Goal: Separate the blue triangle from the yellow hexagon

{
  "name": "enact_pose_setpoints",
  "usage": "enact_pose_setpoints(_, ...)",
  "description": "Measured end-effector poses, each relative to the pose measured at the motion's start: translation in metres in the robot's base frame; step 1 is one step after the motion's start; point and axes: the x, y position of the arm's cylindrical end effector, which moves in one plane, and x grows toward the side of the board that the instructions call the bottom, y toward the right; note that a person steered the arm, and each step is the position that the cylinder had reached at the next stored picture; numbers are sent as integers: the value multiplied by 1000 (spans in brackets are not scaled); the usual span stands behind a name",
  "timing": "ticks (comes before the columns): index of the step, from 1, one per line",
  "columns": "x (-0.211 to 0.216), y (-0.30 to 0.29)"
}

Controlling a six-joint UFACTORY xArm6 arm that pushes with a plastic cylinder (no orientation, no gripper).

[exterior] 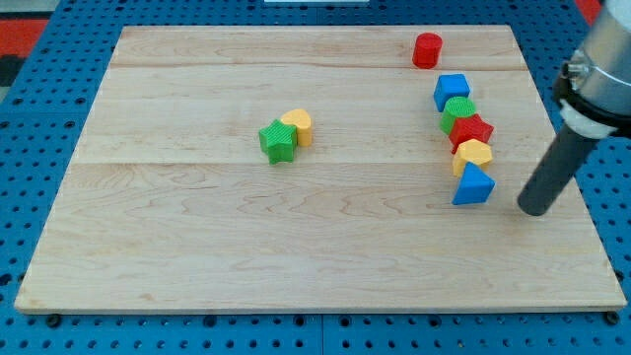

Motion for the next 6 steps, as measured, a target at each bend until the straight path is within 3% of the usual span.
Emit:
enact_pose_setpoints(2,-18,-76)
enact_pose_setpoints(4,-20,1)
enact_pose_setpoints(6,-40,-37)
